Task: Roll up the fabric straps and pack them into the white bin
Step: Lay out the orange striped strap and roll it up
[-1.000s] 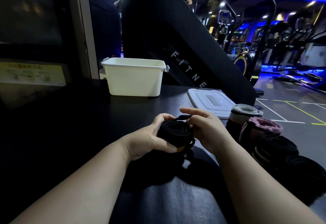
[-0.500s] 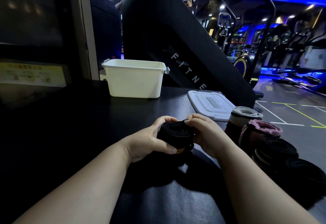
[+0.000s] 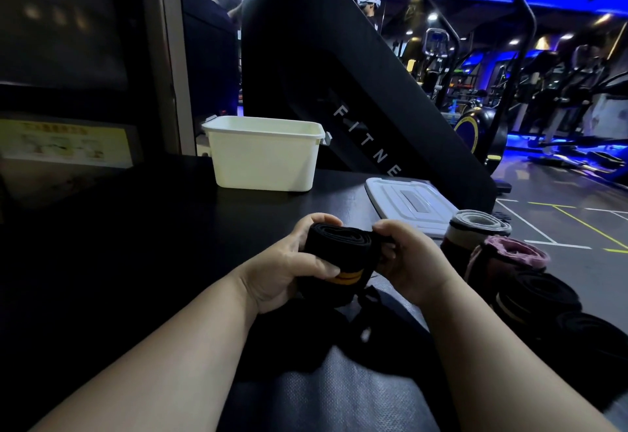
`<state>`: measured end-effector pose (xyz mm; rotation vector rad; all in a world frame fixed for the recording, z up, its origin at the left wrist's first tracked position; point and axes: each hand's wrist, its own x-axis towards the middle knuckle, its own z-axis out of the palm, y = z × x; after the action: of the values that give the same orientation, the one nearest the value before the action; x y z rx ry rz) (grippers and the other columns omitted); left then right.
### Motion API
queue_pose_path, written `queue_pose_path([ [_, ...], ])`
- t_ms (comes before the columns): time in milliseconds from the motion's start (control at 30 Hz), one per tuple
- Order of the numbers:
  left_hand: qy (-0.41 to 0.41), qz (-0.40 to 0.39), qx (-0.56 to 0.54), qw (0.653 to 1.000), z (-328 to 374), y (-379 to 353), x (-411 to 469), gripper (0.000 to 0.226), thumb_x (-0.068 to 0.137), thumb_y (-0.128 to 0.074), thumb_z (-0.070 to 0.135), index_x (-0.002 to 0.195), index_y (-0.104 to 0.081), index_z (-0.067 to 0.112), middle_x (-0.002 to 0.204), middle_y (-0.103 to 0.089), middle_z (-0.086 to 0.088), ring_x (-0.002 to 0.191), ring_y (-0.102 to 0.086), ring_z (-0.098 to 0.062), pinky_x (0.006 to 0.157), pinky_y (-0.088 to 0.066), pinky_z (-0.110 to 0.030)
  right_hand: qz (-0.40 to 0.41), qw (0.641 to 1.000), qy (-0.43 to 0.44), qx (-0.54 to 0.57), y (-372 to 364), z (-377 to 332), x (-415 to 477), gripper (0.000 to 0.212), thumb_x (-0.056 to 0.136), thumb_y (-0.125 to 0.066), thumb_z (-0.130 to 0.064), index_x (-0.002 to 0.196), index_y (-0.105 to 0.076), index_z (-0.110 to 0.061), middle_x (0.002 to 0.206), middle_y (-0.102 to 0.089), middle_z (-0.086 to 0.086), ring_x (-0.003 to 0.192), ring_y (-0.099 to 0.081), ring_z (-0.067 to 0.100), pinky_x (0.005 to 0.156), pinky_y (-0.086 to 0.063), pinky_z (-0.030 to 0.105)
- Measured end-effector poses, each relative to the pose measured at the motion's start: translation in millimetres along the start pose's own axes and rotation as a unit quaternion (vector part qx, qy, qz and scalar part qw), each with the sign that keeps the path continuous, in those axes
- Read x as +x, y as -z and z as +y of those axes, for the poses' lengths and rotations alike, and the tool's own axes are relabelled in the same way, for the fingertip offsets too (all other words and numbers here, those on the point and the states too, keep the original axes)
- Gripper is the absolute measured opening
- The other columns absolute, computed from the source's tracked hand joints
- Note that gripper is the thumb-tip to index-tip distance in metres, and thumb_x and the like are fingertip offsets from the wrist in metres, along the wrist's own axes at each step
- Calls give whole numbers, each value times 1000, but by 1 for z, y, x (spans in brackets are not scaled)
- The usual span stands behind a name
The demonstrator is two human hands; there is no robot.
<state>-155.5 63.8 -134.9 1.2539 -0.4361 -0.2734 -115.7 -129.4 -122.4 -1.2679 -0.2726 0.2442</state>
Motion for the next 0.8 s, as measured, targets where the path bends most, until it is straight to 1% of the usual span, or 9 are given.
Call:
queue_pose_path([
  [100, -14, 20, -14, 1000, 1, 2, 0, 75, 51, -73, 7, 122, -50, 17, 105, -62, -9, 89, -66, -21, 72, -56, -31, -49, 998, -6, -26, 2, 0, 0, 20, 56, -61, -20, 53, -41, -19, 55, -34, -1, 55, -32, 13, 61, -26, 31],
  [200, -21, 33, -16, 999, 2, 4, -1, 74, 50, -74, 8, 120, -53, 19, 106, -62, -9, 91, -65, -22, 75, -56, -32, -74, 996, -15, -43, 5, 1, -1, 23, 50, -61, -12, 62, -42, -16, 63, -45, 1, 61, -42, 12, 60, -27, 28],
  [333, -23, 40, 3, 999, -1, 3, 1, 70, 58, -70, -4, 122, -50, 19, 109, -62, -9, 94, -66, -21, 75, -55, -31, -78, 997, 1, -15, 4, 7, 1, 24, 68, -61, -6, 56, -44, -18, 62, -45, 2, 62, -43, 13, 64, -27, 28],
  [400, -33, 46, 12, 998, -4, 3, 2, 71, 61, -70, -5, 124, -48, 20, 111, -61, -10, 96, -65, -22, 78, -55, -32, -74, 997, 12, -7, 2, 7, 1, 25, 68, -59, -7, 56, -41, -18, 60, -43, 1, 61, -41, 12, 64, -27, 29],
  [500, -40, 70, 27, 996, -6, 1, 4, 74, 63, -72, -3, 127, -45, 21, 113, -60, -10, 97, -66, -21, 79, -55, -32, -86, 996, 17, -13, 3, 6, 0, 26, 61, -67, -14, 58, -42, -19, 65, -44, 3, 64, -42, 14, 62, -28, 28],
  [600, -47, 101, 39, 993, -6, 0, 5, 72, 68, -69, -2, 130, -42, 23, 115, -61, -9, 96, -67, -18, 80, -56, -32, -102, 994, 16, -31, 3, 8, -1, 26, 57, -74, -19, 59, -48, -17, 75, -48, 10, 69, -47, 20, 64, -35, 30],
  [700, -48, 122, 85, 988, -8, 0, 5, 70, 79, -71, -7, 132, -39, 25, 112, -61, -4, 92, -68, -10, 79, -55, -25, -99, 992, 32, -78, 0, 13, -1, 24, 60, -79, -19, 57, -55, -20, 68, -52, 7, 66, -49, 20, 67, -38, 30],
  [733, -44, 127, 112, 985, -9, 1, 6, 70, 80, -71, -6, 133, -38, 27, 113, -61, -2, 93, -68, -8, 80, -54, -24, -88, 990, 43, -104, 0, 14, -1, 27, 63, -81, -17, 59, -55, -19, 66, -51, 5, 64, -48, 17, 65, -38, 28],
  [800, -29, 122, 151, 981, -12, 2, 7, 74, 74, -78, 7, 132, -40, 33, 119, -61, -2, 102, -66, -9, 90, -53, -27, -56, 985, 63, -148, -1, 18, 0, 30, 69, -81, -16, 65, -52, -16, 64, -48, 4, 62, -46, 15, 62, -37, 29],
])
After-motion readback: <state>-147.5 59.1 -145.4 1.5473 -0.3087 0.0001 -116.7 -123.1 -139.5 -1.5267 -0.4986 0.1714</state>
